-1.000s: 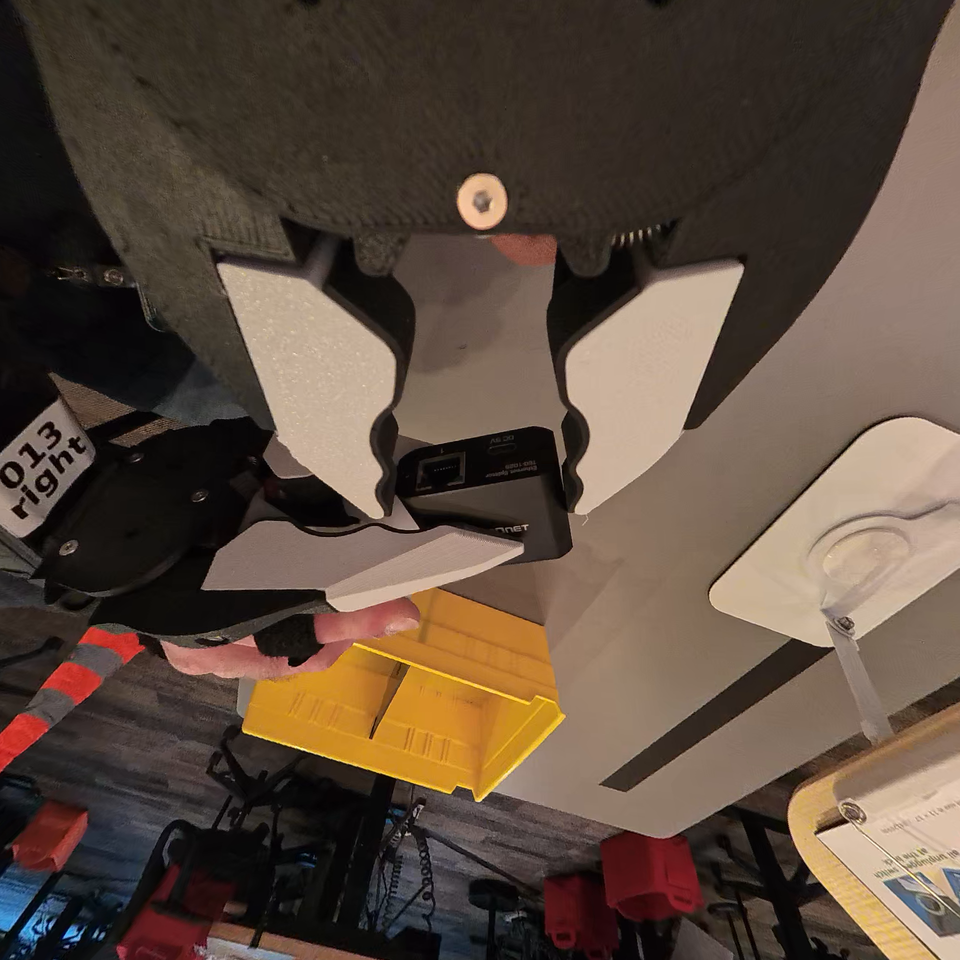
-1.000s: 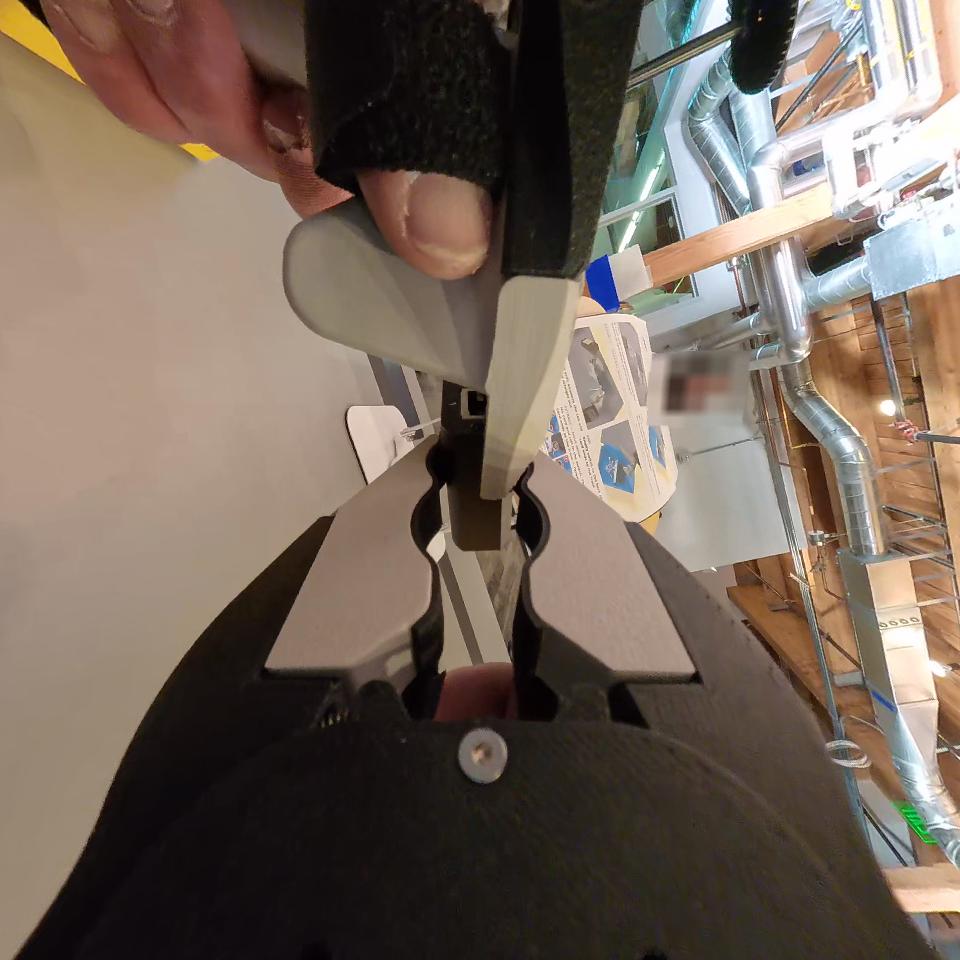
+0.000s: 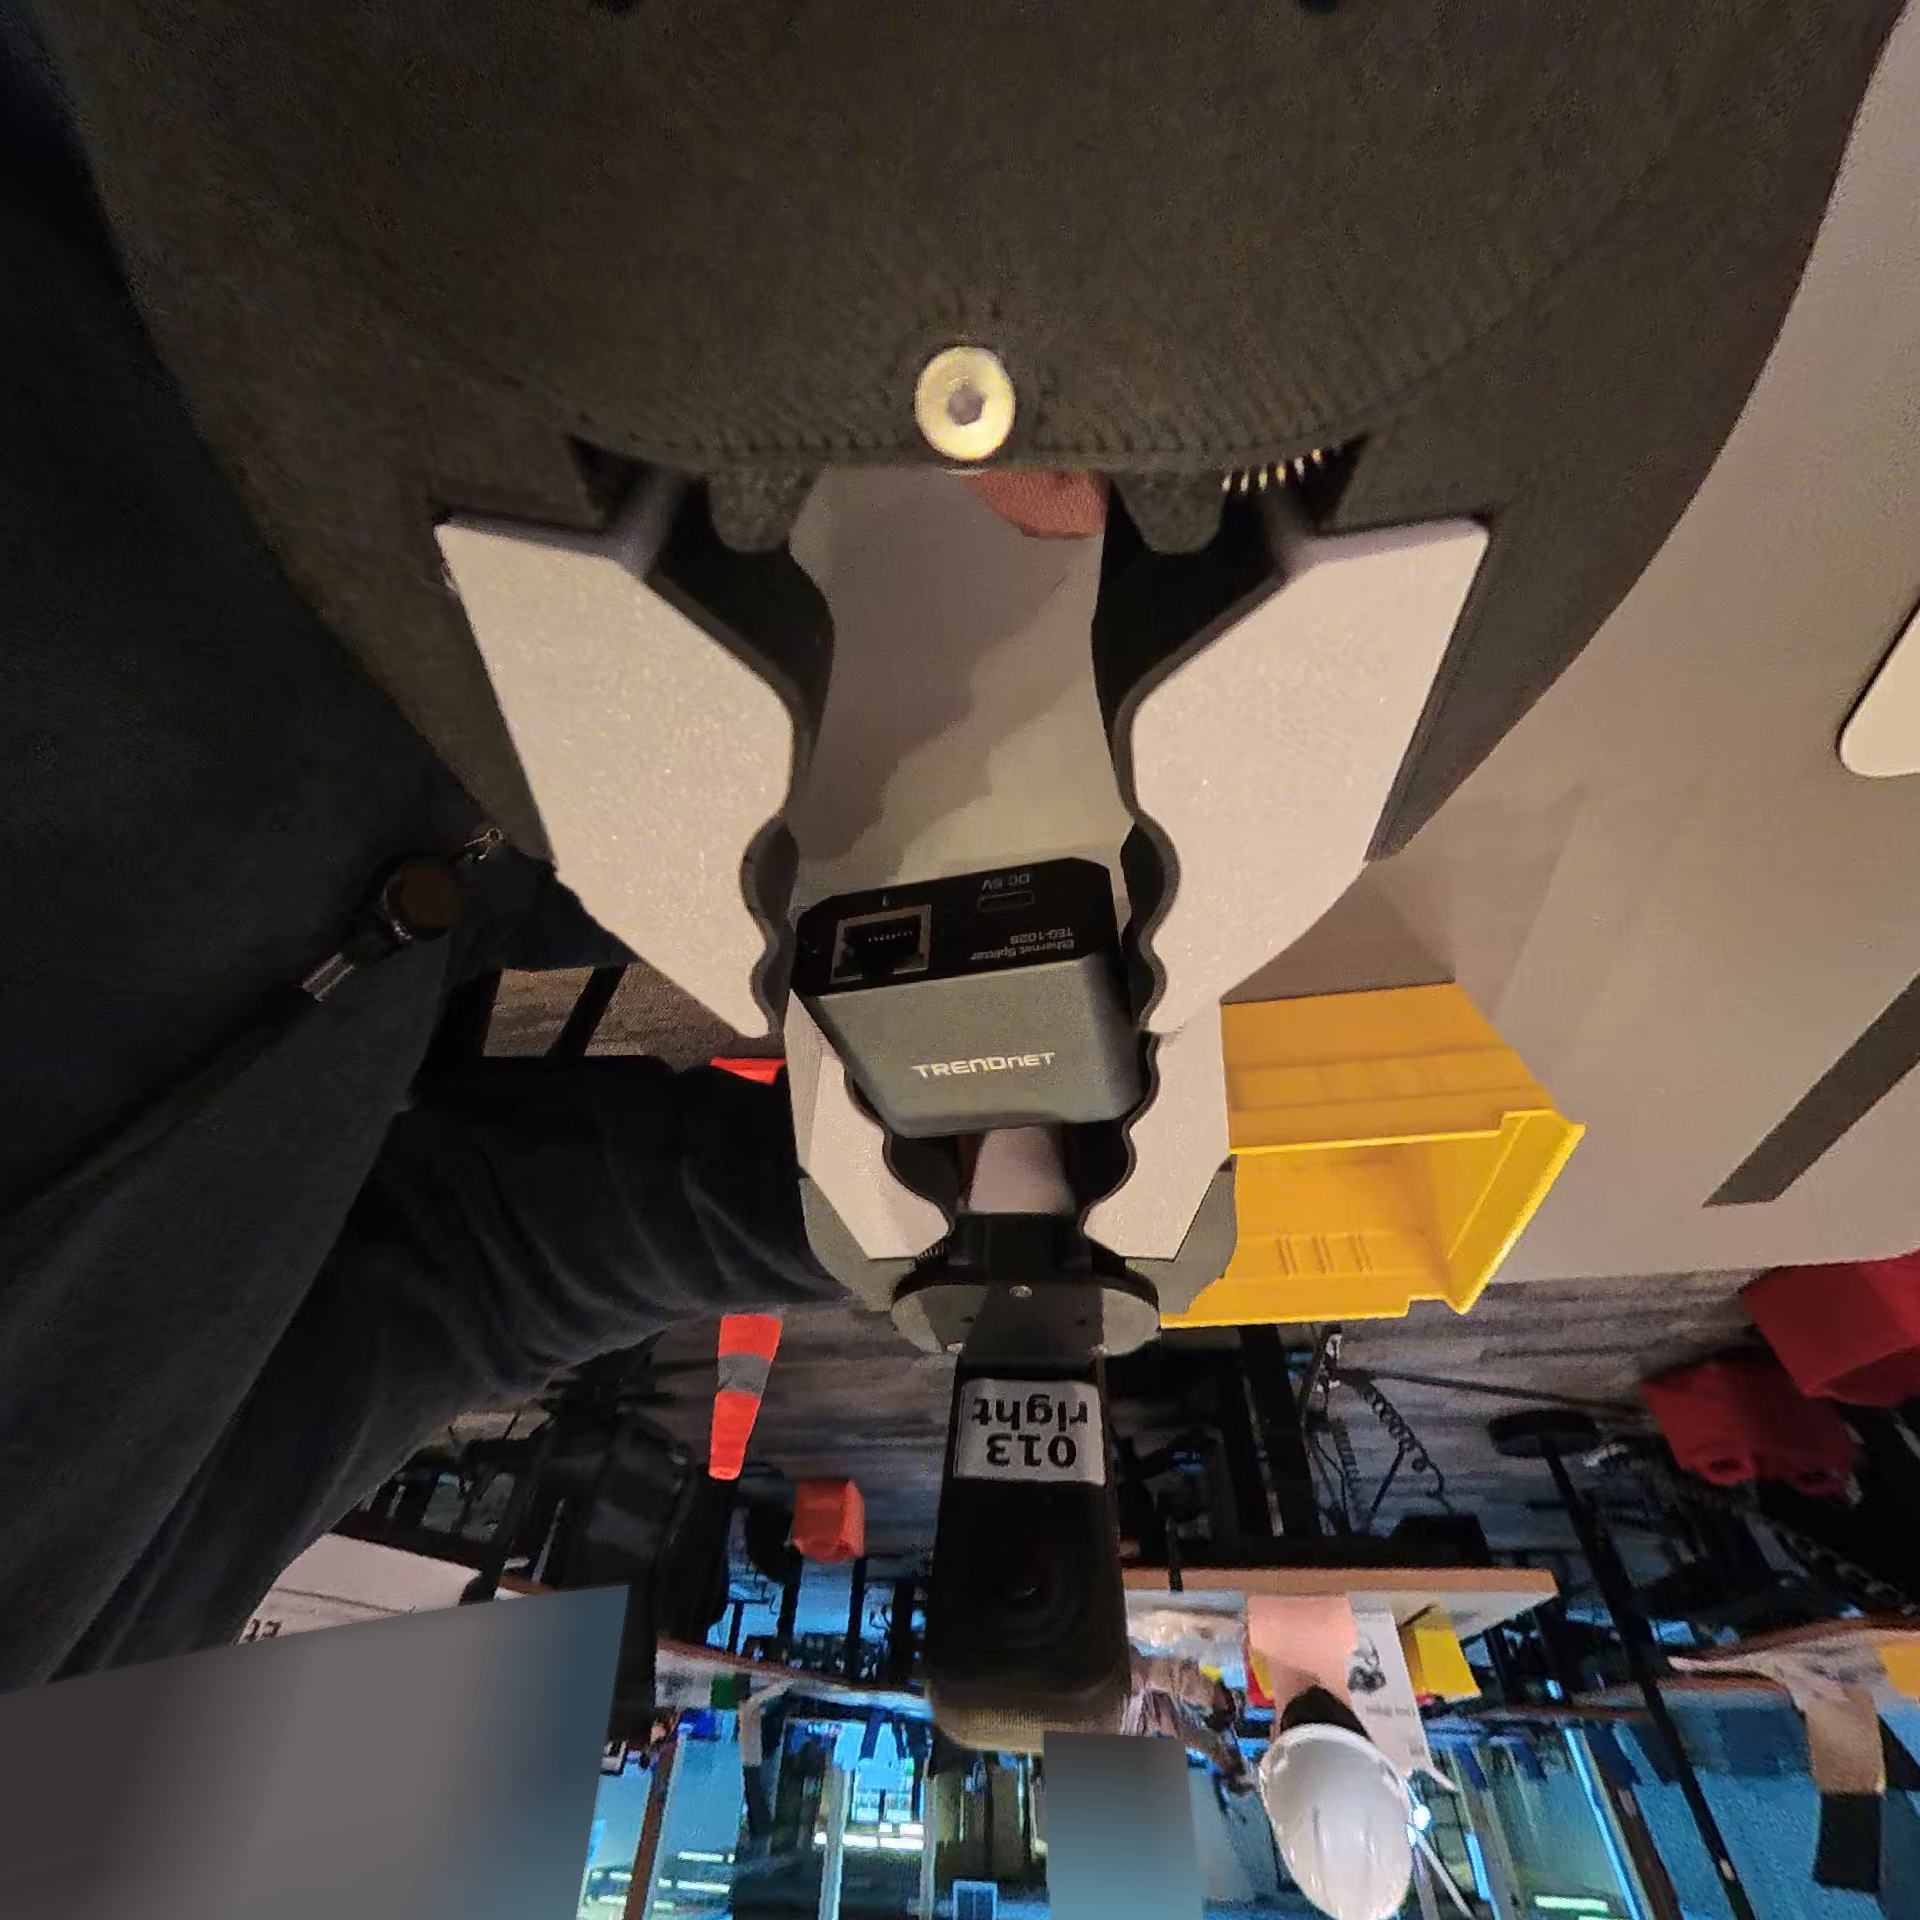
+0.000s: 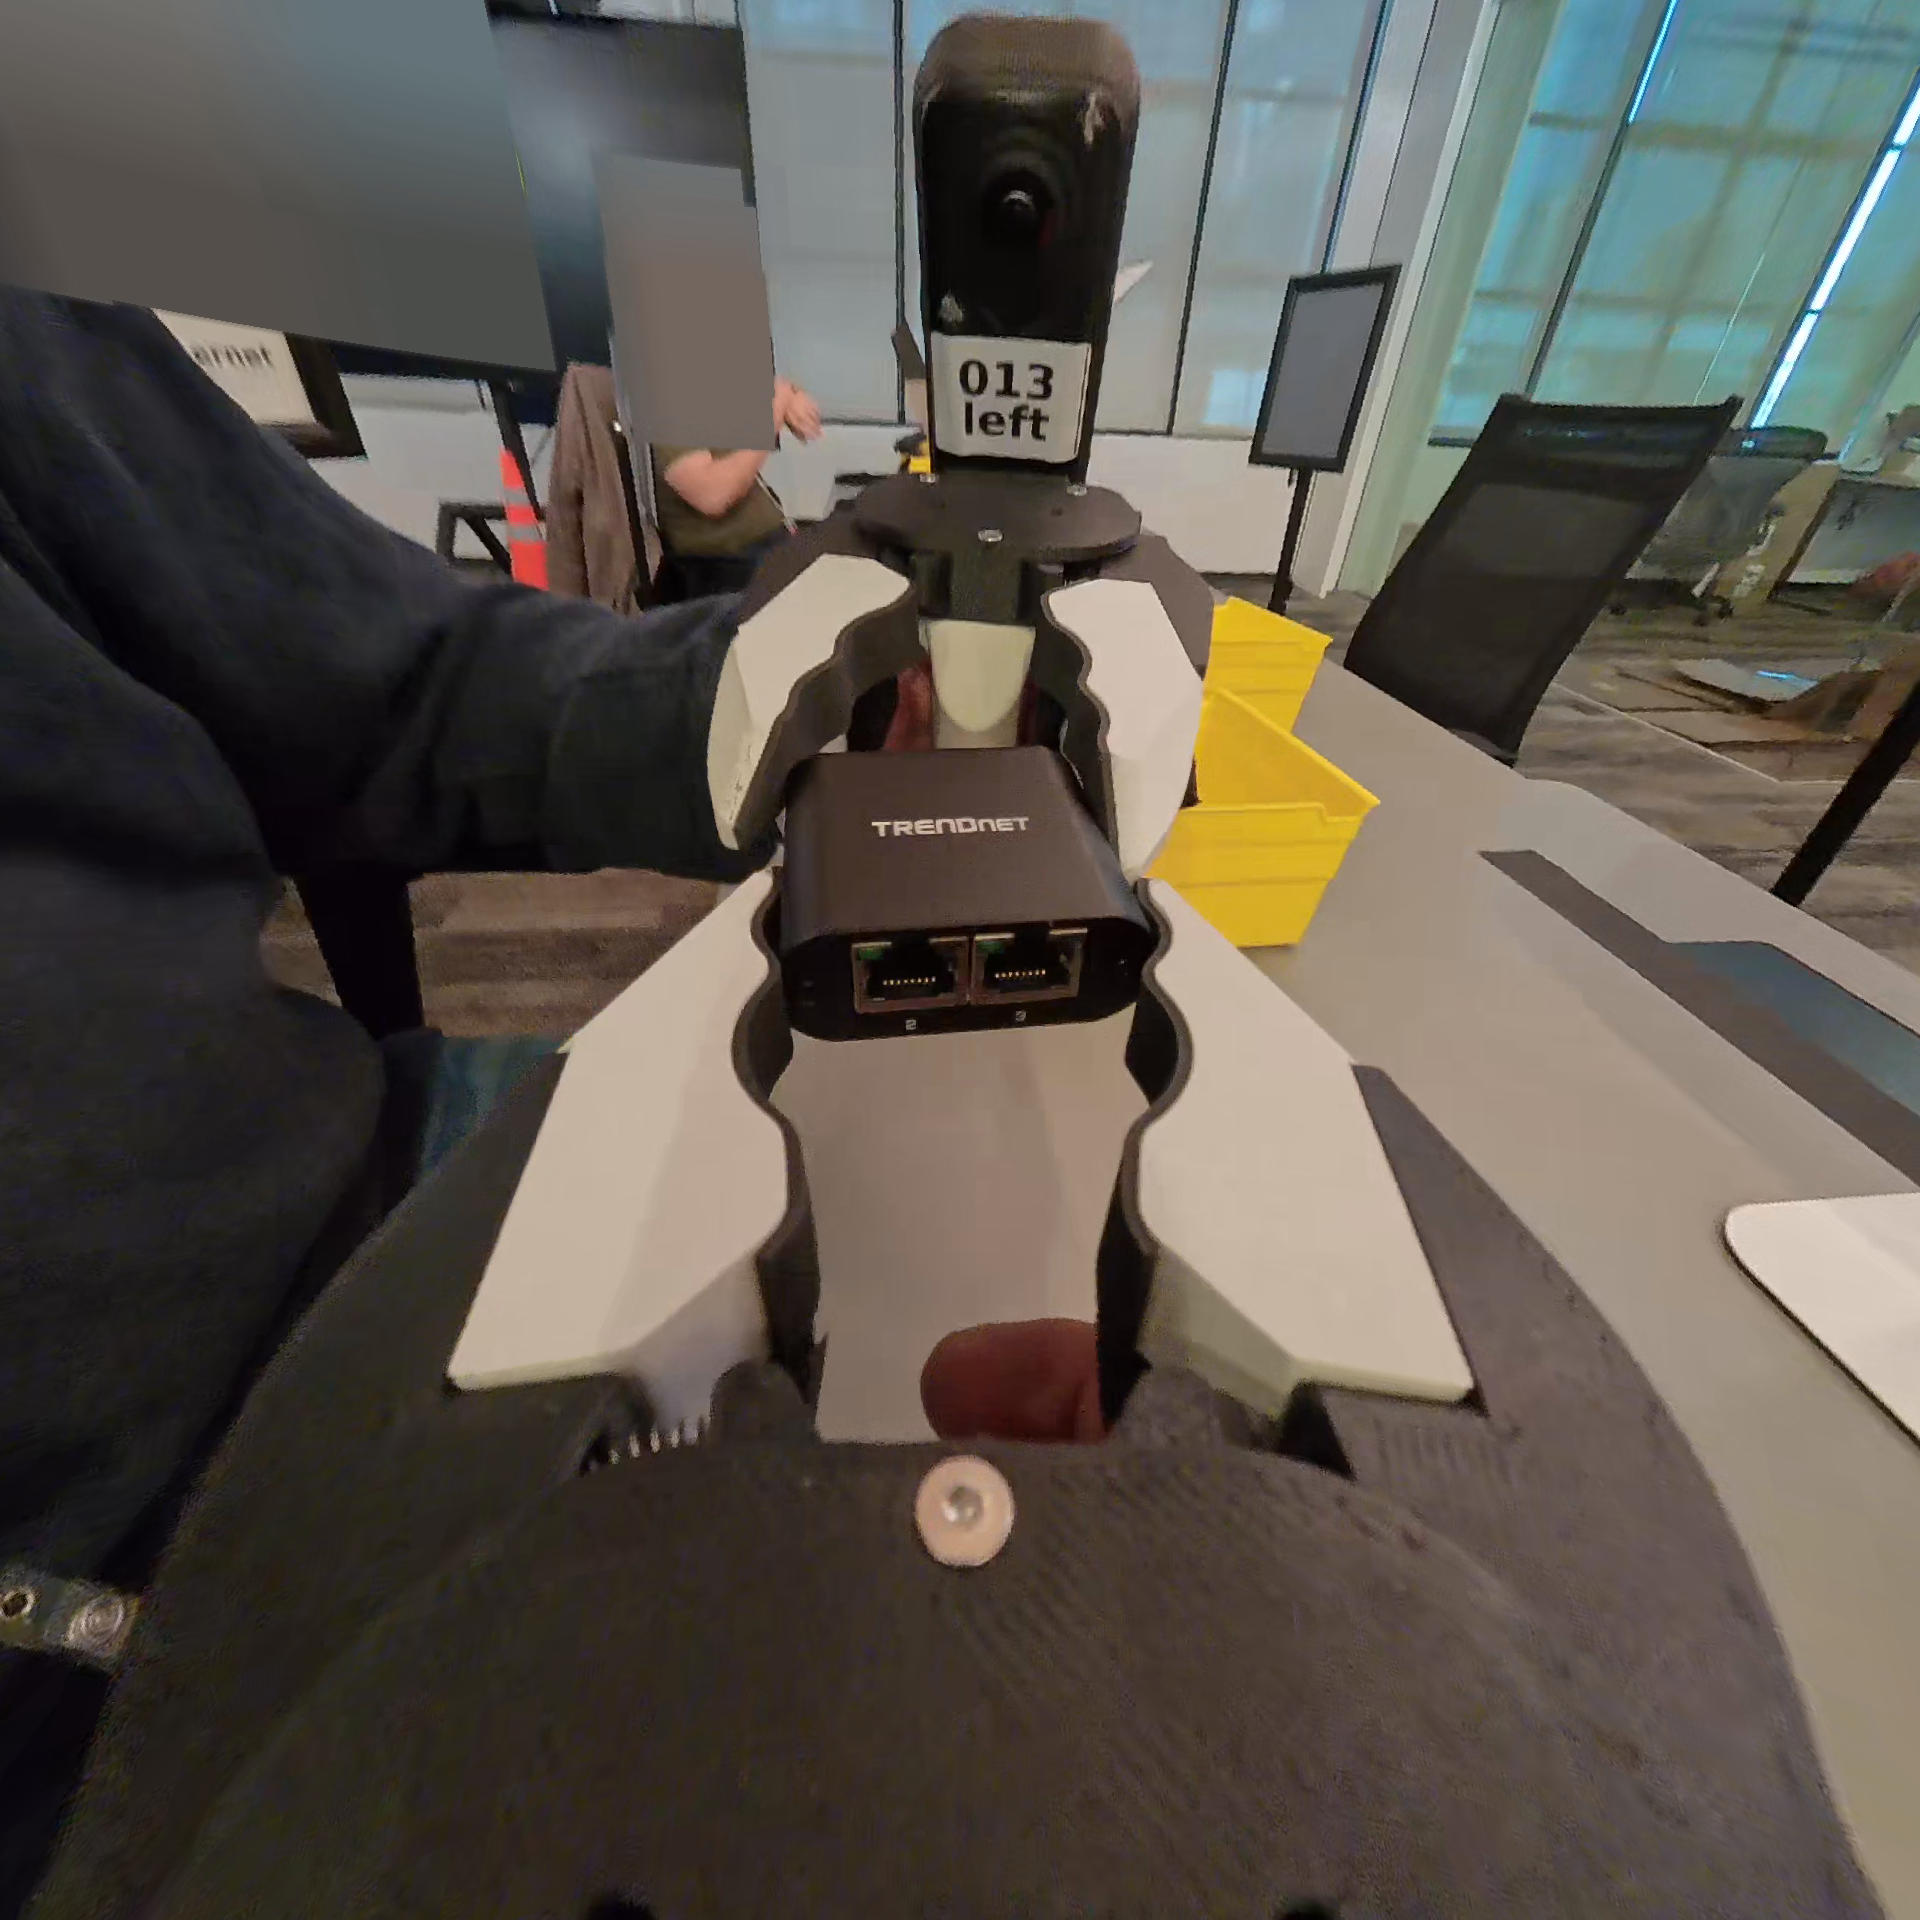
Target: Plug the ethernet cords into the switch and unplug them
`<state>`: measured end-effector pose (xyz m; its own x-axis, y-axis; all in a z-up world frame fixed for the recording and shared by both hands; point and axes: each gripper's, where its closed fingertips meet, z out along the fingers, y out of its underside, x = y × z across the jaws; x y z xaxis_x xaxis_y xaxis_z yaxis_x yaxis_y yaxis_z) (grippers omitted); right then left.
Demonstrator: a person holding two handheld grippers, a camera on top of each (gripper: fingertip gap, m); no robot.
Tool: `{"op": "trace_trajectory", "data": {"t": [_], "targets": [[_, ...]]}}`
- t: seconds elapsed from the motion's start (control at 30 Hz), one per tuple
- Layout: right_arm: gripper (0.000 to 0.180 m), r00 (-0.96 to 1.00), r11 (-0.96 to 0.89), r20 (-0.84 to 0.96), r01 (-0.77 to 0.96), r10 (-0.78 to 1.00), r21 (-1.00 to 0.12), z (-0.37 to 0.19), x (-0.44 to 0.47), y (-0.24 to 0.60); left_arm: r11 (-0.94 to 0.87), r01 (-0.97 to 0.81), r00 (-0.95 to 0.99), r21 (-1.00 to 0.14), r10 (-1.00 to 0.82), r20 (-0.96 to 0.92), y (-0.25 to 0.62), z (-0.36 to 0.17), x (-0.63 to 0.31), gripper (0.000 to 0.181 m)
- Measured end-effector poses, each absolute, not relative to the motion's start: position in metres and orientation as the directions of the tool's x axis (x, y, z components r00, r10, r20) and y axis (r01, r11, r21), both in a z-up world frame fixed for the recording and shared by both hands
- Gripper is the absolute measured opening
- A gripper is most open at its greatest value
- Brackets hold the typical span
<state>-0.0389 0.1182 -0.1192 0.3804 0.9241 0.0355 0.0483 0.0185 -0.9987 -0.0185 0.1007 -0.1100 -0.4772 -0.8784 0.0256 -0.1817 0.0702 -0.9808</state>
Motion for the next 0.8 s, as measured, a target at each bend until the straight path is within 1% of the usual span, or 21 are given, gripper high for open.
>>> {"op": "trace_trajectory", "data": {"t": [0.13,0.33,0.5,0.7,0.8], "targets": [[0.062,0.39,0.016,0.02,0.015,0.921,-1.0,-0.117,-0.04,0.119,0.071,-0.171,-0.479,-0.983,-0.878,0.02,0.102,-0.109,-0.02,0.061],[0.063,0.409,0.049,0.077,0.077,0.909,-0.996,-0.117,-0.042,0.116,0.097,-0.177,-0.503,-0.979,-0.864,0.005,0.098,-0.107,-0.023,0.061],[0.062,0.412,0.051,0.099,0.125,0.906,-0.991,-0.123,-0.041,0.115,0.148,-0.216,-0.498,-0.965,-0.867,-0.021,0.098,-0.112,-0.023,0.061],[0.062,0.425,0.042,0.088,0.117,0.901,-0.992,-0.126,-0.04,0.12,0.087,-0.231,-0.471,-0.969,-0.881,0.033,0.104,-0.115,-0.022,0.06],[0.062,0.451,0.054,0.111,0.138,0.886,-0.989,-0.128,-0.034,0.124,0.039,-0.237,-0.446,-0.971,-0.892,0.073,0.109,-0.116,-0.018,0.06]]}}
